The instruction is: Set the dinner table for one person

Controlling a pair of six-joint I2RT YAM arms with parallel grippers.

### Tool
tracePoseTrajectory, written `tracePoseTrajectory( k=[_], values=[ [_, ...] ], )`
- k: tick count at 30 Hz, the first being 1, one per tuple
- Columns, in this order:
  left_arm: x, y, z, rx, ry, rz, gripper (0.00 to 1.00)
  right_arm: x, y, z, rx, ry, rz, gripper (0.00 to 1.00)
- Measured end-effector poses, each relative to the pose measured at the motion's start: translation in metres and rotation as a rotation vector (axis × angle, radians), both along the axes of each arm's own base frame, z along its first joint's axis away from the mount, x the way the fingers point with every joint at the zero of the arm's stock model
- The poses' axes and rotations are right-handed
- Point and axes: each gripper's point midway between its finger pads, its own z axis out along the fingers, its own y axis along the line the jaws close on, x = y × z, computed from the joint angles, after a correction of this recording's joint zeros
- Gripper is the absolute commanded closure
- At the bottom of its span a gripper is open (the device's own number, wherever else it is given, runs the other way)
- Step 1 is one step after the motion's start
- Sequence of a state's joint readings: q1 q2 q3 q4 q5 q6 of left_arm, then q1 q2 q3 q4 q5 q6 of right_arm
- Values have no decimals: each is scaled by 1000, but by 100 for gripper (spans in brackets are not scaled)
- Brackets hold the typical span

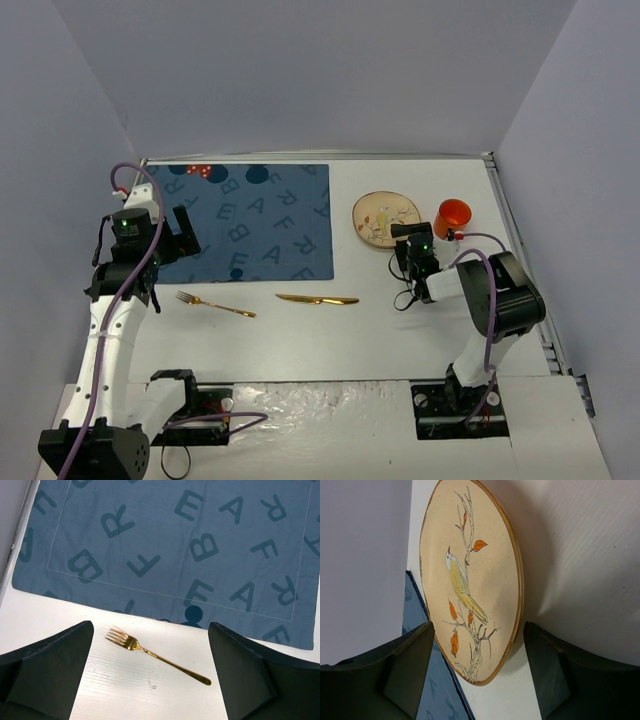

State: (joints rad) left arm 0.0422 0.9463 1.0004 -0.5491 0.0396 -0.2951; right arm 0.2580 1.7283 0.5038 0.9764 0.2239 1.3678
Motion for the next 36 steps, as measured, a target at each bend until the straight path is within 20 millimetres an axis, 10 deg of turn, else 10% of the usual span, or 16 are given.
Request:
tracePoseTrajectory(
  k=[8, 20, 36],
  values=[
    [0, 2, 0, 6, 0, 9, 3, 7, 2, -4, 44, 5, -41, 47],
    [0, 2, 0, 8, 0, 12, 3, -2, -2, -21, 43, 72, -63, 98],
    [0, 3, 0, 7, 0, 13, 3, -26, 7, 16, -31, 70, 77, 100]
  ],
)
